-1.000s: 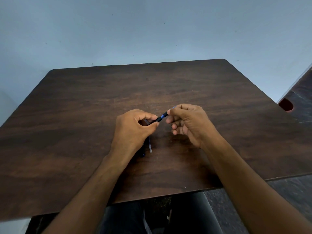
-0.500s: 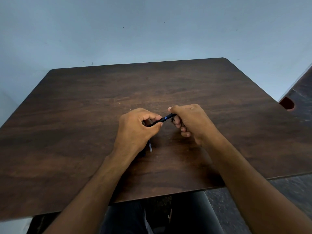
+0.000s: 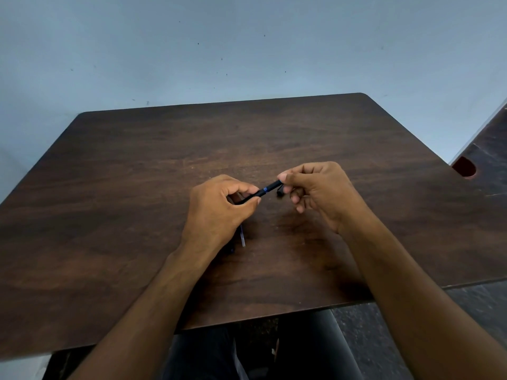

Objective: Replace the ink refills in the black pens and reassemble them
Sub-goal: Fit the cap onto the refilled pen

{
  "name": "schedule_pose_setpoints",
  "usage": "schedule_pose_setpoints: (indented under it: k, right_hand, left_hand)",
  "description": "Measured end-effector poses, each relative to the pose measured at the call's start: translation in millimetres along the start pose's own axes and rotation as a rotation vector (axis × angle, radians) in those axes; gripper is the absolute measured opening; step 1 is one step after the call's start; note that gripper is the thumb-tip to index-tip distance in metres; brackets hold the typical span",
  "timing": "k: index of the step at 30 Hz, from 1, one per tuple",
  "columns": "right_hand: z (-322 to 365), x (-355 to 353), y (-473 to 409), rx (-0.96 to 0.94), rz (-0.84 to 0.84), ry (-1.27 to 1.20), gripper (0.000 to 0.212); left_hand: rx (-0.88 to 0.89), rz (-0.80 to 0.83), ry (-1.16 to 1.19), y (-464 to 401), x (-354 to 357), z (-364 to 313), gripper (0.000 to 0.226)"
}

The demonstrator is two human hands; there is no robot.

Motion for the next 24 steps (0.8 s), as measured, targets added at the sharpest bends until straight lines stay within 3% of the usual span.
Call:
schedule_pose_setpoints:
  k: [11, 16, 18, 24]
  right_hand:
    - [2.8, 1.0, -0.7, -0.002, -0.042, 0.341, 0.047]
    - [4.2, 2.2, 0.6, -0.02, 0.068, 0.04, 0.022]
    - [2.9, 2.3, 1.2, -0.045, 0.1, 0.052, 0.014]
    - [2.3, 5.6, 0.6, -0.047, 0.041, 0.182, 0.036]
  left_hand:
    - [0.022, -0.001, -0.009, -0.1, 1.5, -1.5, 0.02]
    - [0.011, -0.008, -0.002, -0.2, 0.4, 1.4, 0.02]
    - [0.016, -0.008, -0.008, 0.0, 0.7, 2.3, 0.021]
    - [0.031, -0.013, -0.004, 1.0, 0.0, 0.6, 0.02]
Point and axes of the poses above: each hand's wrist, its own y-axis away from the middle knuckle, its own x-axis out of the palm, z = x × y, the point moved 4 cm from there along -y, towards the middle knuckle, and after that the axes turned 7 degrees about -x, right-handed, at the moved point
